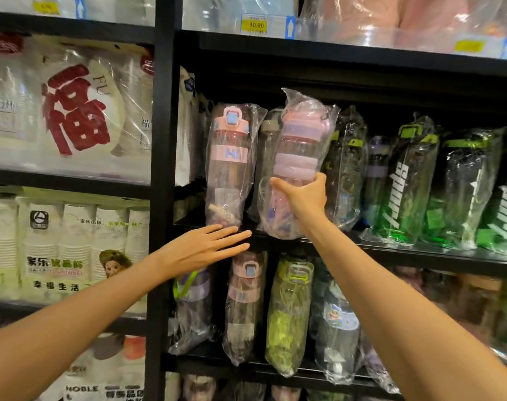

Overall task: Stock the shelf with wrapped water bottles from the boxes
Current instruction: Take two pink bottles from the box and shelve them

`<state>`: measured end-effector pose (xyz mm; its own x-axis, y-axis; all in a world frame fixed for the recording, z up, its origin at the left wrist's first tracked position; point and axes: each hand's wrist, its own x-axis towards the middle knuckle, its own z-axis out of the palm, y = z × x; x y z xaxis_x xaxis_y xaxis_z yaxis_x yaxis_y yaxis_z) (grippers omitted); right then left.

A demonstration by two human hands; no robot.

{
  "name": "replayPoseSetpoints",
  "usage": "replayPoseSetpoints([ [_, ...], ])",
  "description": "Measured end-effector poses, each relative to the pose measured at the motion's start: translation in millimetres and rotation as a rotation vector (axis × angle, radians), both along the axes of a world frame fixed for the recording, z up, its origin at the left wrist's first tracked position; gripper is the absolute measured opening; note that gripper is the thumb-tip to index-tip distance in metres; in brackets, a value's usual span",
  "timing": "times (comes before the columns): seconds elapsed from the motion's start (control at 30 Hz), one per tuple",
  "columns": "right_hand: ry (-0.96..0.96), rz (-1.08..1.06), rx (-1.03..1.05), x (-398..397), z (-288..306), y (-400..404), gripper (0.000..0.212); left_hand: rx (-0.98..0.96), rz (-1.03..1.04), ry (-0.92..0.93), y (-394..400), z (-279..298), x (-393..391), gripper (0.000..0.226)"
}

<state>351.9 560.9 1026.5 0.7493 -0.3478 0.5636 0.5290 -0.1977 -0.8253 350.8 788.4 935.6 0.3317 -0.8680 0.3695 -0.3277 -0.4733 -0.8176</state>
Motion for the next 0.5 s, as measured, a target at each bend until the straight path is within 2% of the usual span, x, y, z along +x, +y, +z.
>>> replayPoseSetpoints([
  [0.23, 0.005, -0.178, -0.064, 19.9, -1.7, 21.9, 0.081, -0.028, -0.020, -0.035, 5.6, -4.7, -2.0, 0.095],
  [0.4, 0.067, -0.316, -0.107, 27.2, -1.6, 36.0, 0.091, -0.040, 0.009, -0.011, 6.7, -8.2, 1.1, 0.114],
  [0.5, 0.073, -0.363, -0.133, 29.3, -1.8, 41.2, 0.093, -0.068, -0.013, -0.004, 6.0, -10.7, 1.8, 0.098],
])
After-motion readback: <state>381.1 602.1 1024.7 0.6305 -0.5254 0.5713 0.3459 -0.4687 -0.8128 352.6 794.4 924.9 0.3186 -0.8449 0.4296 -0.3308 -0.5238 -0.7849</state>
